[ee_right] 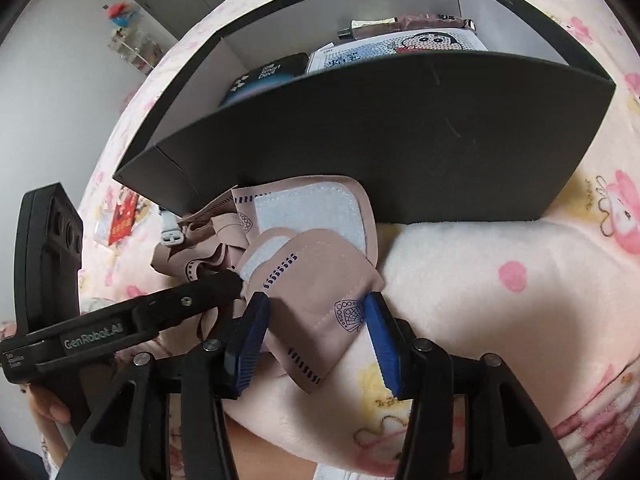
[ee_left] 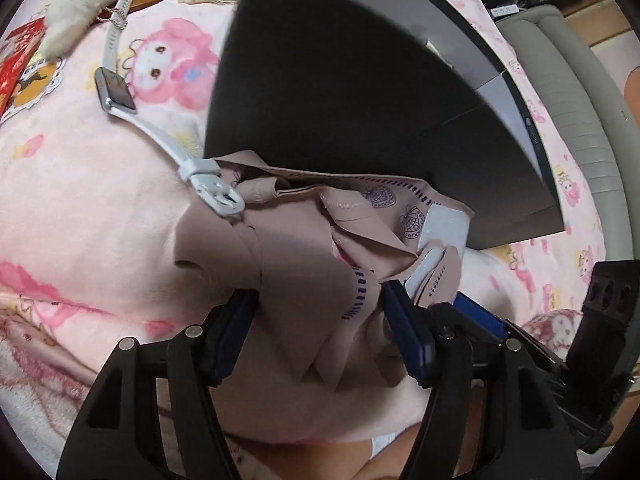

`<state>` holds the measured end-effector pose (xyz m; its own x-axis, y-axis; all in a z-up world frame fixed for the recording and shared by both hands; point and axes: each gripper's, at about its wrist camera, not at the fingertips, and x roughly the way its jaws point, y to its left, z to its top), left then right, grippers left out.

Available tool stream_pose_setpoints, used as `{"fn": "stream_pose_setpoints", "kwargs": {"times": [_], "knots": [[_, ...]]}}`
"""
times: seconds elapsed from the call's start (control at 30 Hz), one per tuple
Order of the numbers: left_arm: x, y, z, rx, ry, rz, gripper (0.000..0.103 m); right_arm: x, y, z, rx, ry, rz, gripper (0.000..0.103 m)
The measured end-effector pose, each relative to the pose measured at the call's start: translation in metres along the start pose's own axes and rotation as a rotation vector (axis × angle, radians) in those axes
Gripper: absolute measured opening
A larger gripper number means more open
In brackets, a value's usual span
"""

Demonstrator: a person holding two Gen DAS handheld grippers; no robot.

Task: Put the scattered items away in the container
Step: 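Lift the face mask with both tools and carry it over the black box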

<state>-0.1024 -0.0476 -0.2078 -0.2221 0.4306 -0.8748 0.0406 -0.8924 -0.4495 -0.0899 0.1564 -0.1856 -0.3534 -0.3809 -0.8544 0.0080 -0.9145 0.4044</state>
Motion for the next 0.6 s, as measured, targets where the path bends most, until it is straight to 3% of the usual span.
{"fn": "stream_pose_setpoints", "kwargs": {"times": [0.03,0.1,0.2,0.3,0.37,0.47,0.53,0.6], "knots": [[0.0,-0.002,0.0,0.013,-0.001,0.006,0.057,0.0,0.001,0.0,-0.003,-0.003,0.005,0.046],[-0.001,-0.005,-0.002,0.042,0.003,0.021,0.034,0.0,0.0,0.0,0.001,-0.005,0.008,0.046],[-0.011,-0.008,-0.005,0.07,-0.009,0.016,0.009,-0.007,-0.004,-0.001,0.031,-0.044,0.022,0.046],[-0.03,-0.005,-0.007,0.055,-0.066,0.006,0.004,-0.024,-0.011,-0.002,0.073,-0.123,0.048,0.046],[-0.044,0.003,-0.005,0.021,-0.107,0.023,0.004,-0.033,-0.019,-0.003,0.11,-0.162,0.053,0.046],[-0.064,0.018,-0.005,-0.041,-0.172,0.088,0.005,-0.031,-0.024,-0.002,0.135,-0.133,0.057,0.046],[-0.069,0.022,-0.007,-0.049,-0.164,0.071,0.017,-0.023,-0.019,-0.001,0.118,-0.087,0.06,0.046],[-0.071,0.026,-0.013,-0.062,-0.146,0.029,0.05,-0.017,-0.007,-0.002,0.067,-0.054,0.076,0.046]]}}
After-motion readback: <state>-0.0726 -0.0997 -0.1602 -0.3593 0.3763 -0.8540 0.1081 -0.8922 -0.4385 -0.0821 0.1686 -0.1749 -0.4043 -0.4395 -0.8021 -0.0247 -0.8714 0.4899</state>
